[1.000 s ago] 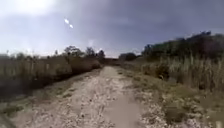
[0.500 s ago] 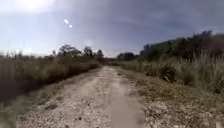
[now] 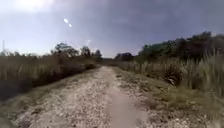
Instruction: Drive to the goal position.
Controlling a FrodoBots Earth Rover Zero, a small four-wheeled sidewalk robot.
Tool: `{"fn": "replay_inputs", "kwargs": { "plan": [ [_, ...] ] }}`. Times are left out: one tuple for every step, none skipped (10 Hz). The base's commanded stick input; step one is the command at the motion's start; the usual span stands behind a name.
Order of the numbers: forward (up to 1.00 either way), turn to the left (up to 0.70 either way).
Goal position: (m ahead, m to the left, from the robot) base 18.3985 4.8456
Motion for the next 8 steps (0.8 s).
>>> {"fn": "replay_inputs", "kwargs": {
  "plan": [
    [0.85, 0.0],
    [0.85, 0.0],
    [0.85, 0.0],
    [0.85, 0.0],
    [0.85, 0.0],
    [0.85, 0.24],
    [0.85, 0.34],
    [0.85, 0.34]
  ]
}}
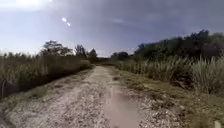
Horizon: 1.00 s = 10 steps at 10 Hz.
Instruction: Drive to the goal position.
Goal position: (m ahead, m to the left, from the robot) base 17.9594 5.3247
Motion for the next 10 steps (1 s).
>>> {"fn": "replay_inputs", "kwargs": {
  "plan": [
    [0.85, 0.27],
    [0.85, 0.01],
    [0.85, 0.0],
    [0.85, 0.0],
    [0.85, 0.0],
    [0.85, 0.0],
    [0.85, 0.0],
    [0.85, 0.0],
    [0.85, 0.0],
    [0.85, 0.0]
  ]
}}
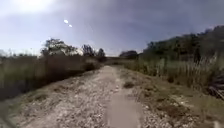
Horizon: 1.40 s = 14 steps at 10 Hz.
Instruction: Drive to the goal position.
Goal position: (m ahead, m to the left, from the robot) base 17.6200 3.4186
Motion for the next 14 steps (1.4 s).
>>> {"fn": "replay_inputs", "kwargs": {
  "plan": [
    [0.85, 0.0],
    [0.85, 0.0],
    [0.85, 0.0],
    [0.85, 0.0],
    [0.85, 0.0],
    [0.85, 0.0],
    [0.85, 0.0],
    [0.85, 0.0],
    [0.85, 0.0],
    [0.85, 0.0],
    [0.85, 0.12],
    [0.85, 0.34],
    [0.85, 0.34],
    [0.85, 0.34]
  ]
}}
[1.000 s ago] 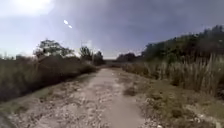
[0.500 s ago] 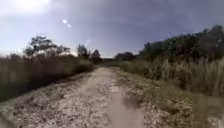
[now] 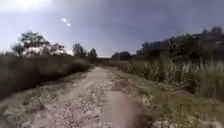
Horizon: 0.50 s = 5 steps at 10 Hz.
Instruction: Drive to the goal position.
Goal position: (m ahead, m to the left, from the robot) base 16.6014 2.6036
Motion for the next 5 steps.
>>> {"fn": "replay_inputs", "kwargs": {
  "plan": [
    [0.85, 0.34],
    [0.85, 0.34],
    [0.85, 0.34],
    [0.85, 0.31],
    [0.85, 0.0]
  ]
}}
